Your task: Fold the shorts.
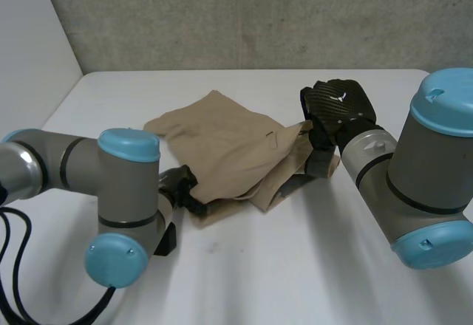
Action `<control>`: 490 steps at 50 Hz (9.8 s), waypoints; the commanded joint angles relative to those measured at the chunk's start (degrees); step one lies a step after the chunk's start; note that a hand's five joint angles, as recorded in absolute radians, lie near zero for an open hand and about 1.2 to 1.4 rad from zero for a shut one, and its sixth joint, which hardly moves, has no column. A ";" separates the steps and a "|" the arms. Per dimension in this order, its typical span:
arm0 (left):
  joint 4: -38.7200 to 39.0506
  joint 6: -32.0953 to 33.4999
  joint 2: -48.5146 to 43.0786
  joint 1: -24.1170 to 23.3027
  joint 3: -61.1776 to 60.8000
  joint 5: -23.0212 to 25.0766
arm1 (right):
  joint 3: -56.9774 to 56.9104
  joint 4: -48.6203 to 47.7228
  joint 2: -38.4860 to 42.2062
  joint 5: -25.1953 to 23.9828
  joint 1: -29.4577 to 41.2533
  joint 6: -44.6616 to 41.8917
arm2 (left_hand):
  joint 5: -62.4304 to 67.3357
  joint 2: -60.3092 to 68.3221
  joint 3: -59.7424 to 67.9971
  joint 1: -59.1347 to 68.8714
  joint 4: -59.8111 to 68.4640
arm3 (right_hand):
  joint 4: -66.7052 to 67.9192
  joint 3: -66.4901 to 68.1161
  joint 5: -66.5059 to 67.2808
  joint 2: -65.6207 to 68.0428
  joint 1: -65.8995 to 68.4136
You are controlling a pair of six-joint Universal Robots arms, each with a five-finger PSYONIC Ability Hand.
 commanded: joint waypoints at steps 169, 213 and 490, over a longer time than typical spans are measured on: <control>26.39 55.05 16.45 3.80 -7.01 -1.81 | -25.43 27.13 15.98 -11.38 -4.09 -15.99 | -38.17 -38.49 -35.33 -39.34 -38.73 | -54.57 -53.76 -52.71 -53.78 -41.00; 12.75 30.52 17.00 7.75 -25.13 -1.72 | -18.04 11.84 20.90 -12.00 -3.39 -16.09 | -23.53 -23.85 -20.69 -24.69 -24.09 | 11.99 12.80 13.85 12.78 25.56; 13.89 52.59 12.78 14.25 -12.39 13.40 | 5.06 11.68 7.37 -10.15 -11.74 -8.18 | -24.71 -25.02 -21.87 -25.87 -25.26 | -38.24 -37.44 -36.39 -37.45 -24.67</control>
